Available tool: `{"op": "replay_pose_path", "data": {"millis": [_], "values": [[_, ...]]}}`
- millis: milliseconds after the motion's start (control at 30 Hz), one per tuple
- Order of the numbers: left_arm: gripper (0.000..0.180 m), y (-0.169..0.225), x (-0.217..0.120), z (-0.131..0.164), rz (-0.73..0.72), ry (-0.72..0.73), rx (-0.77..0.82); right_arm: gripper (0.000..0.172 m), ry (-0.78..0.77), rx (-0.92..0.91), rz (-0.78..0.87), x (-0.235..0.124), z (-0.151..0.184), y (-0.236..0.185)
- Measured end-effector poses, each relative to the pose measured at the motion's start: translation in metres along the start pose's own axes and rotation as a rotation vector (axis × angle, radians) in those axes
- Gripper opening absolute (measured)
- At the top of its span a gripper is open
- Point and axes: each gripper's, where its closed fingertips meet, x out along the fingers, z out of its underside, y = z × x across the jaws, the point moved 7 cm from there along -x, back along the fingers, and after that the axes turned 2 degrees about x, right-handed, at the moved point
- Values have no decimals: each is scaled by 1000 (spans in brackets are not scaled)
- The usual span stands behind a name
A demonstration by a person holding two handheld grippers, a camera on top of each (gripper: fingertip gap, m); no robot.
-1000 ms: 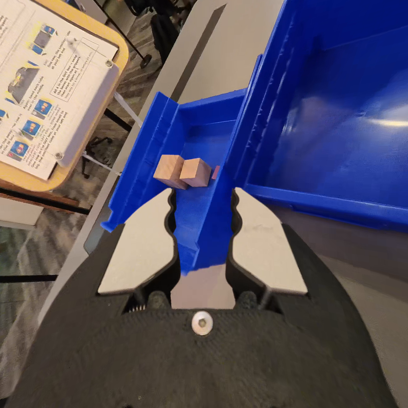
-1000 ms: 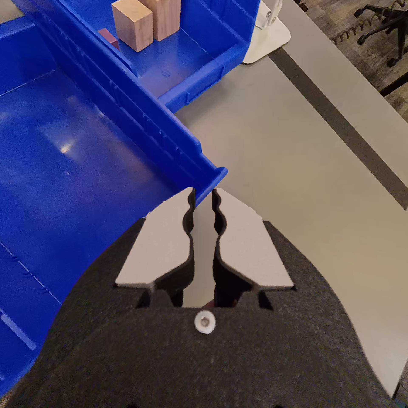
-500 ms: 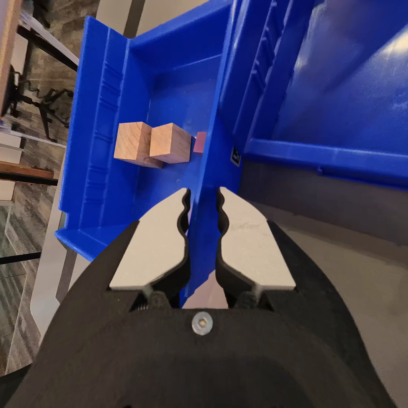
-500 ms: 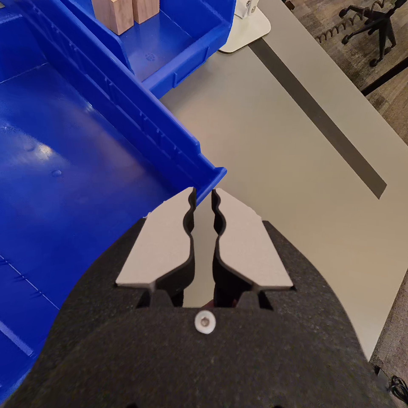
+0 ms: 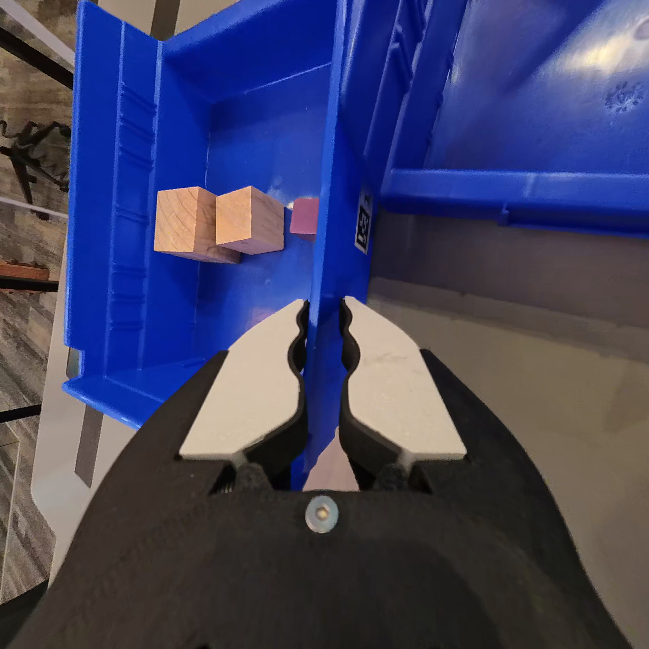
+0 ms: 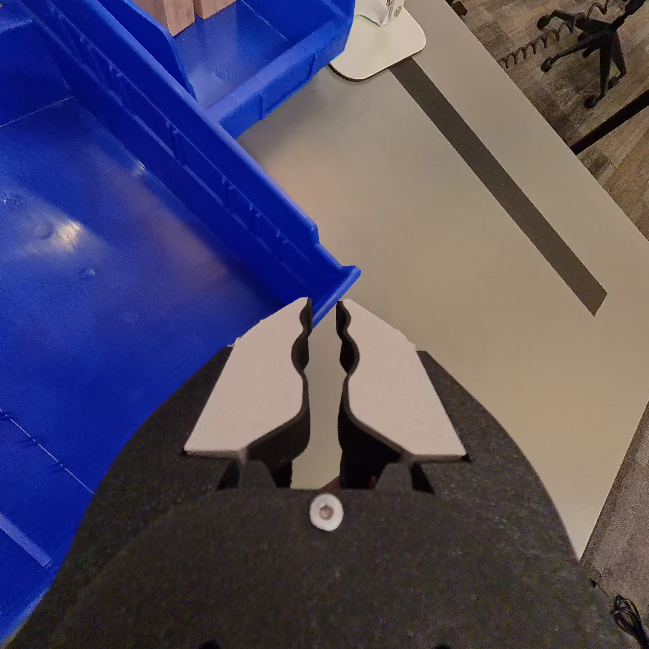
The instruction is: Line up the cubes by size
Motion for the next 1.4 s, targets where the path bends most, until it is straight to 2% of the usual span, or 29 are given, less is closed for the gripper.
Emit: {"op": "replay_pose_path", "data": {"millis": [467,800,967,1033,1100,1167,1267,1400], "values": [[11,-13,-32,59,58,-88,-1,12,-14,-16,21,0,2,12],[15,-36,-53,110,-2,-143,-64,15,-48,-67,97,2,2,25],[40,-38,-69,113,-50,-153,-88,29,-57,-150,173,-4,-3,17],[43,-39,-79,105,-79,-104,-115,29,-37,-169,166,-11,-10,7],[46,-37,-88,84,-115,-55,-114,32,-8,-210,154,-23,-20,-9],[50,-32,-89,54,-136,-15,-79,32,98,-226,42,-38,-37,-36],[50,-18,-75,3,-98,65,-62,32,226,-209,-185,-53,-60,-84],[44,-6,-36,-44,-81,87,-36,33,174,-306,-283,-45,-60,-137]]}}
